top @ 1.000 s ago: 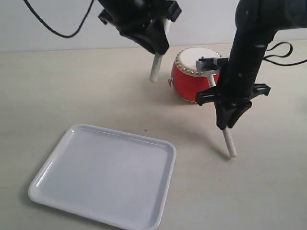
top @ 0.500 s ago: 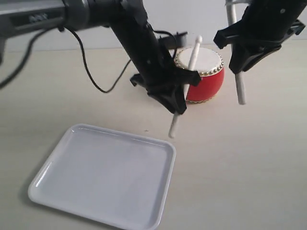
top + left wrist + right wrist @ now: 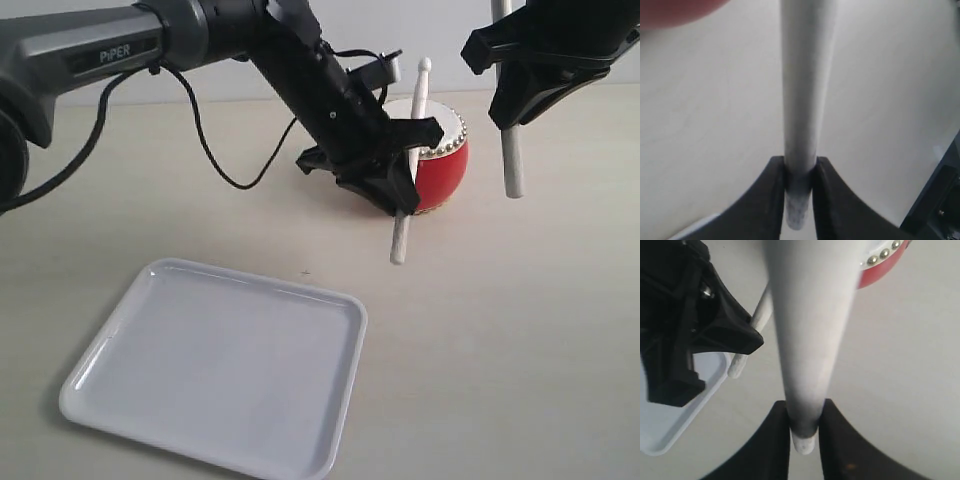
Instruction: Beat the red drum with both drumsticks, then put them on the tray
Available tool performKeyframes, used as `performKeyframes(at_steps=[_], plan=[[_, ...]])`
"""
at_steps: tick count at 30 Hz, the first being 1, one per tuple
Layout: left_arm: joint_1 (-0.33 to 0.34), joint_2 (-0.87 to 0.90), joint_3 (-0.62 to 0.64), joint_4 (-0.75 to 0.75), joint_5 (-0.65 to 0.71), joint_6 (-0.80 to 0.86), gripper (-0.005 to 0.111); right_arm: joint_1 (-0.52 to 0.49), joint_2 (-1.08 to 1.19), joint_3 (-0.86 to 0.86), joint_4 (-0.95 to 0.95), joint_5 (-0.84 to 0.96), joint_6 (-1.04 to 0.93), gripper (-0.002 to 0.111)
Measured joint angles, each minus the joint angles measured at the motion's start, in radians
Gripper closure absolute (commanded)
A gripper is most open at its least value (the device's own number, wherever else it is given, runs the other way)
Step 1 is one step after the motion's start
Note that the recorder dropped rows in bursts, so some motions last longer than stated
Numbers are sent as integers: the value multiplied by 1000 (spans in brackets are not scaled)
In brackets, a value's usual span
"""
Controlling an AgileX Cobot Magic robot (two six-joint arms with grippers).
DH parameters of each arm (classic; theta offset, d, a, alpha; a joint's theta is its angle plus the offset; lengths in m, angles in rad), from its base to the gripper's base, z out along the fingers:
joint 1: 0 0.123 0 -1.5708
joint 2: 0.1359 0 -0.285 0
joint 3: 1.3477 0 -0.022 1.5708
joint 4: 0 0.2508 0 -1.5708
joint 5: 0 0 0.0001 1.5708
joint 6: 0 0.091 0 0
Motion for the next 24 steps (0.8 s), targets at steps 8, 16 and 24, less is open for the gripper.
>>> performKeyframes(at_steps=[8, 16, 24], plan=[[61, -249, 171, 2, -2, 99, 107, 0, -13, 9, 5, 0, -19, 108], [249, -600, 769, -36, -100, 271, 107, 0, -154, 149, 55, -37, -37, 108], [298, -1001, 1374, -199, -411, 456, 107, 0, -311, 500, 178, -222, -106, 108]])
